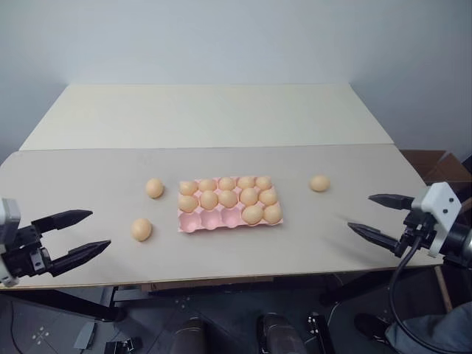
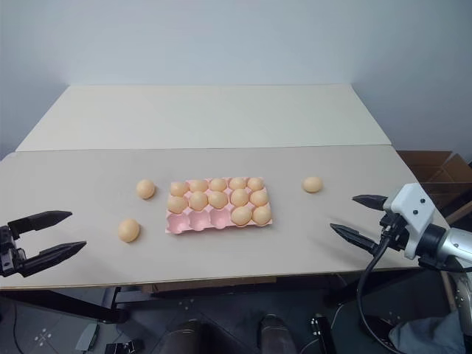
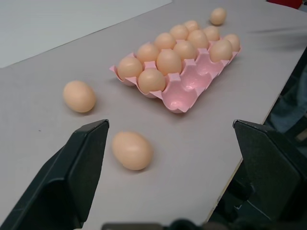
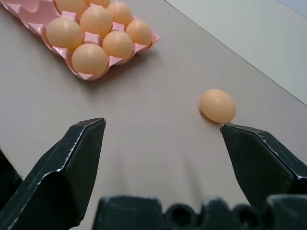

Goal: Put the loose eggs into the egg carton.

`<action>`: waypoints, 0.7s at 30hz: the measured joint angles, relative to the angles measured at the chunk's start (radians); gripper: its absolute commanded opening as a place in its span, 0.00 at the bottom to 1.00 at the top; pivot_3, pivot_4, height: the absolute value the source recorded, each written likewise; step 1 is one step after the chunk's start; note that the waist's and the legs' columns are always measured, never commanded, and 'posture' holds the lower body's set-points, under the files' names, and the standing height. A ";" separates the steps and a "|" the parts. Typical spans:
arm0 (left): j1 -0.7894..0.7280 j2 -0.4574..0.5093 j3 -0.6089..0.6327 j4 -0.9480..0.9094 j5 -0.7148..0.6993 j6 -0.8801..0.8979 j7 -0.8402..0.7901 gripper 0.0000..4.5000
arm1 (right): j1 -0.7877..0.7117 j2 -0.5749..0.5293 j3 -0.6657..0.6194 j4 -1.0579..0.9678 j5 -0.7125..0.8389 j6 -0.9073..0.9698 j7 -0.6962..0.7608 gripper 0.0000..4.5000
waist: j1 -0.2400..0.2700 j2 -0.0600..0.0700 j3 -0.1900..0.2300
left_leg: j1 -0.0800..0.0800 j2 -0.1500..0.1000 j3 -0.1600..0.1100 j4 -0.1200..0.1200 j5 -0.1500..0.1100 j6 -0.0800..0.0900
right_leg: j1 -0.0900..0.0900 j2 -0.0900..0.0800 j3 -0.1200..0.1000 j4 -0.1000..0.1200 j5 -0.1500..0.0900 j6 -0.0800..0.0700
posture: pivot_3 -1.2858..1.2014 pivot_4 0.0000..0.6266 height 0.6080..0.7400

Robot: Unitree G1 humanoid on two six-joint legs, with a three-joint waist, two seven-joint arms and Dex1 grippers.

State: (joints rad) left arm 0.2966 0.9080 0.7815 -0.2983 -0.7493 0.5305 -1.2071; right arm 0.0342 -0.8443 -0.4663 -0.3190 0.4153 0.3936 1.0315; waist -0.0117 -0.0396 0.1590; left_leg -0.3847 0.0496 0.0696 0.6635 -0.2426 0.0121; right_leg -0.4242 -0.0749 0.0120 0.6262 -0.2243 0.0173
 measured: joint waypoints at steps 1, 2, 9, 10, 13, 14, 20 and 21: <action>-0.013 -0.006 -0.006 -0.002 -0.002 0.001 0.011 1.00 | -0.023 0.000 0.020 0.009 -0.002 -0.007 -0.006 1.00 | -0.001 0.000 0.000 | 0.000 0.000 0.000 0.000 0.000 0.000 | 0.000 0.000 0.000 0.000 0.000 0.000 | 0.52 0.24 1.00; -0.026 -0.009 -0.016 -0.006 -0.004 0.002 0.021 1.00 | -0.048 0.000 0.041 0.019 -0.009 -0.016 -0.012 1.00 | -0.001 0.000 0.000 | 0.000 0.000 0.000 0.000 0.000 0.000 | 0.000 0.000 0.000 0.000 0.000 0.000 | 0.52 0.24 1.00; -0.117 -0.036 -0.111 -0.046 -0.037 0.014 0.081 1.00 | -0.378 0.081 0.349 0.350 -0.283 -0.167 -0.180 1.00 | -0.009 0.000 0.000 | 0.000 -0.001 0.002 0.000 0.000 0.000 | -0.001 0.001 0.002 0.000 0.002 -0.002 | 0.52 0.24 1.00; -0.128 -0.037 -0.129 -0.050 -0.039 0.015 0.086 1.00 | -0.432 0.108 0.388 0.429 -0.324 -0.185 -0.214 1.00 | -0.008 0.000 0.000 | -0.002 -0.001 0.002 0.000 0.000 0.000 | -0.002 0.001 0.002 0.000 0.003 -0.003 | 0.52 0.24 1.00; -0.127 -0.040 -0.149 -0.061 -0.038 0.015 0.093 1.00 | -0.561 0.162 0.467 0.655 -0.398 -0.255 -0.259 1.00 | -0.009 0.000 0.000 | -0.003 -0.001 0.001 -0.002 0.000 0.000 | -0.002 0.002 0.002 0.000 0.007 -0.002 | 0.52 0.24 1.00; -0.127 -0.041 -0.150 -0.061 -0.038 0.016 0.097 1.00 | -0.599 0.177 0.482 0.721 -0.413 -0.277 -0.270 1.00 | -0.008 0.000 0.000 | -0.003 -0.001 0.001 -0.002 0.000 0.000 | -0.003 0.002 0.002 -0.001 0.007 -0.001 | 0.52 0.24 1.00; -0.103 -0.041 -0.132 -0.076 -0.042 0.015 0.101 1.00 | -0.750 0.231 0.530 0.991 -0.462 -0.327 -0.295 0.87 | -0.006 0.000 0.000 | -0.005 -0.001 0.000 -0.003 -0.001 0.001 | -0.003 0.001 0.001 -0.002 0.007 0.000 | 0.52 0.24 1.00; -0.096 -0.041 -0.131 -0.081 -0.042 0.015 0.101 1.00 | -0.762 0.236 0.533 1.018 -0.467 -0.326 -0.297 0.80 | -0.006 0.000 0.000 | -0.005 -0.002 0.000 -0.003 -0.001 0.001 | -0.003 0.000 0.001 -0.002 0.007 0.000 | 0.52 0.24 1.00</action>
State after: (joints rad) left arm 0.2001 0.8668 0.6507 -0.3796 -0.7917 0.5456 -1.1057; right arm -0.7280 -0.6083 0.0663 0.6985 -0.0518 0.0671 0.7348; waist -0.0181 -0.0395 0.1592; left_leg -0.3894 0.0478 0.0699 0.6606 -0.2438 0.0131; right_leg -0.4274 -0.0744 0.0130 0.6242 -0.2175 0.0170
